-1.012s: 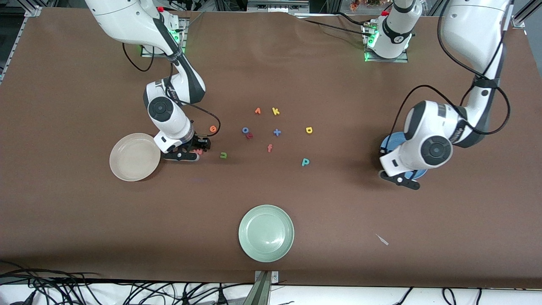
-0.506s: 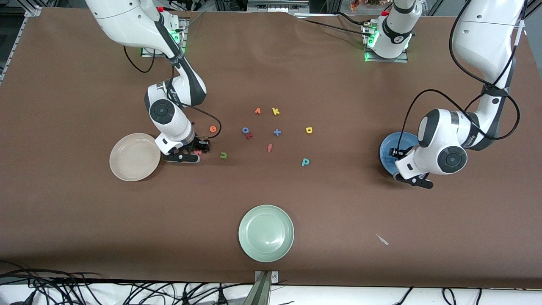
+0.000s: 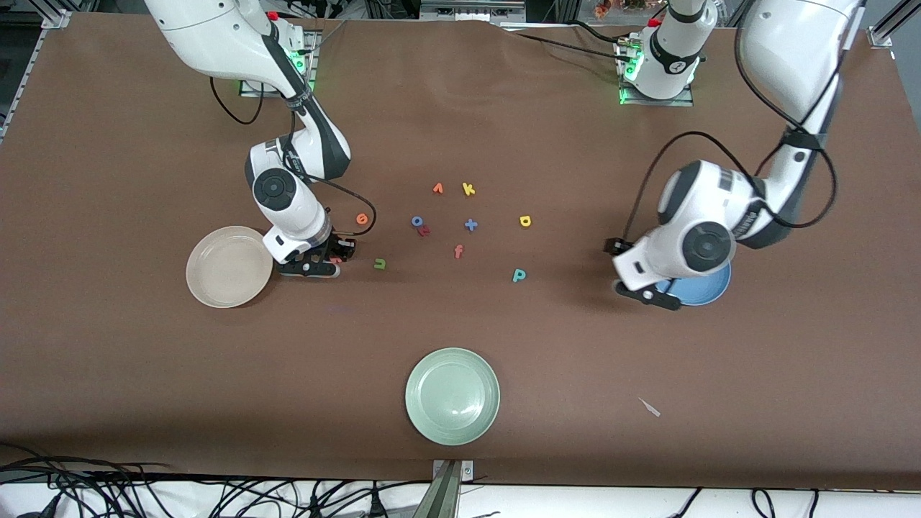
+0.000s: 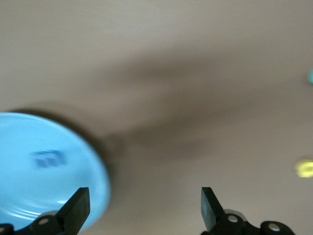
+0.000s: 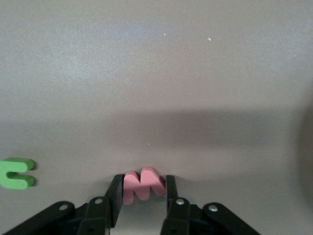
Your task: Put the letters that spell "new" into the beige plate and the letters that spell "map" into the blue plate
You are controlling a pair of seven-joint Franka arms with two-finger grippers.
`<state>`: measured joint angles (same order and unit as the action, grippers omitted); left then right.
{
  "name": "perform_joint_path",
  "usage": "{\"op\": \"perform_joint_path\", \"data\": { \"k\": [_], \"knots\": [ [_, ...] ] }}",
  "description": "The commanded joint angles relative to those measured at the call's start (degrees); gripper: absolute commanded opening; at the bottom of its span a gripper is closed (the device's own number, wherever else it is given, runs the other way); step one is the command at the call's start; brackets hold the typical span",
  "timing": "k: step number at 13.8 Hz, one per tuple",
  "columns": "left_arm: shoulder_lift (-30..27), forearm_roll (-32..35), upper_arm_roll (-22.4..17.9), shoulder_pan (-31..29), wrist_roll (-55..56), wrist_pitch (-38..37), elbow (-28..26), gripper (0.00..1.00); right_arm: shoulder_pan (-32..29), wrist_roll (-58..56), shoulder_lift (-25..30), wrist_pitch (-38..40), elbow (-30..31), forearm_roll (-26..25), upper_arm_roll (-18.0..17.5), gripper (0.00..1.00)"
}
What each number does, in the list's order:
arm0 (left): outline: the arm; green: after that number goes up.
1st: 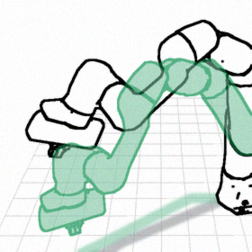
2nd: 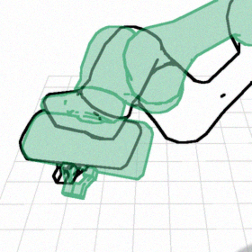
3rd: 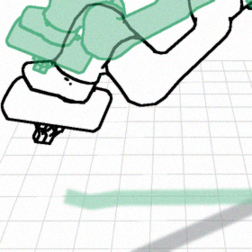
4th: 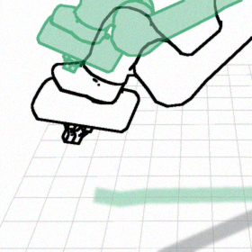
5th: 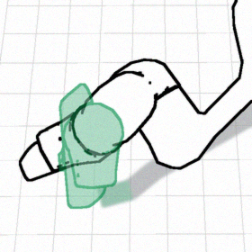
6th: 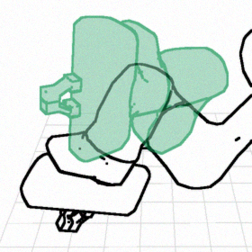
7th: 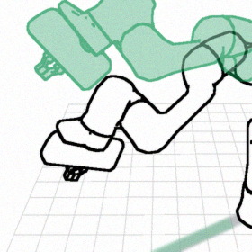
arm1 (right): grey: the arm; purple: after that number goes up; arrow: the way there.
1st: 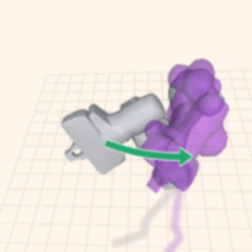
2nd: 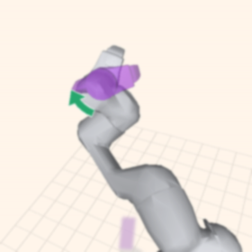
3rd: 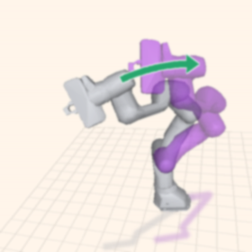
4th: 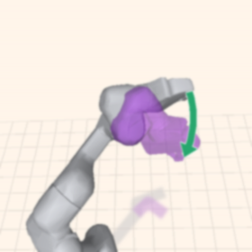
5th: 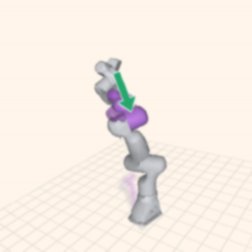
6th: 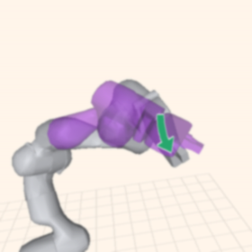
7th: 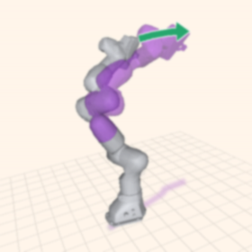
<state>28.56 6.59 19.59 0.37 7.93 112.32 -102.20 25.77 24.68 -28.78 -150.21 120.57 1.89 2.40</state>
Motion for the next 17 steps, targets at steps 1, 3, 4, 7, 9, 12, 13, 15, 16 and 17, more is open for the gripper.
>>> {"op": "perform_joint_path", "data": {
  "k": [1, 3, 4, 7, 9, 12, 13, 15, 16, 17],
  "knots": [
    [-0.09, 0.44, 6.14, 0.76, 12.85, 0.62, -2.12, 1.0, -0.01, -0.42, -1.11, 0.44, -1.82, 0.83, -0.11, 0.32],
    [0.88, 0.44, 7.31, 3.91, 19.03, 1.85, -2.21, 1.0, -0.19, -0.43, -0.58, 5.07, -4.01, 0.92, 0.15, 0.3],
    [1.75, 0.44, 7.31, 6.02, 21.58, 3.51, -2.56, 1.0, -0.19, -0.51, -0.23, 8.49, -5.59, 1.27, 0.41, 0.29],
    [3.95, 0.44, 7.4, 10.07, 30.11, 17.27, -8.96, 1.0, -0.8, -1.91, 0.91, 18.6, -9.81, 1.18, 2.16, 0.28],
    [5.88, 1.23, 7.31, 11.66, 32.67, 20.39, -10.21, 1.0, -0.89, -6.46, 2.32, 22.49, -10.26, 1.18, 4.62, 0.28],
    [6.86, 1.32, 7.13, 12.46, 32.77, 21.54, -10.56, 0.92, -0.89, -17.35, 3.9, 25.31, -9.22, 1.27, 10.06, 0.28],
    [6.86, 1.23, 7.13, 12.46, 32.77, 21.54, -10.56, 0.74, -0.89, -20.52, 4.51, 24.53, -7.73, 1.27, 11.65, 0.28],
    [7.12, 1.23, 7.04, 11.93, 32.77, 21.54, -10.47, 0.3, -0.98, -26.15, 5.74, 20.59, -4.39, 1.27, 14.29, 0.29],
    [7.04, 1.23, 6.78, 11.84, 32.77, 21.54, -10.39, 0.23, -0.98, -28.53, 6.19, 18.13, -2.64, 1.27, 15.26, 0.29],
    [7.12, 1.23, 6.69, 11.84, 32.77, 21.45, -10.21, 0.22, -0.98, -30.73, 6.36, 15.58, -0.79, 1.27, 16.14, 0.29]
  ]
}}
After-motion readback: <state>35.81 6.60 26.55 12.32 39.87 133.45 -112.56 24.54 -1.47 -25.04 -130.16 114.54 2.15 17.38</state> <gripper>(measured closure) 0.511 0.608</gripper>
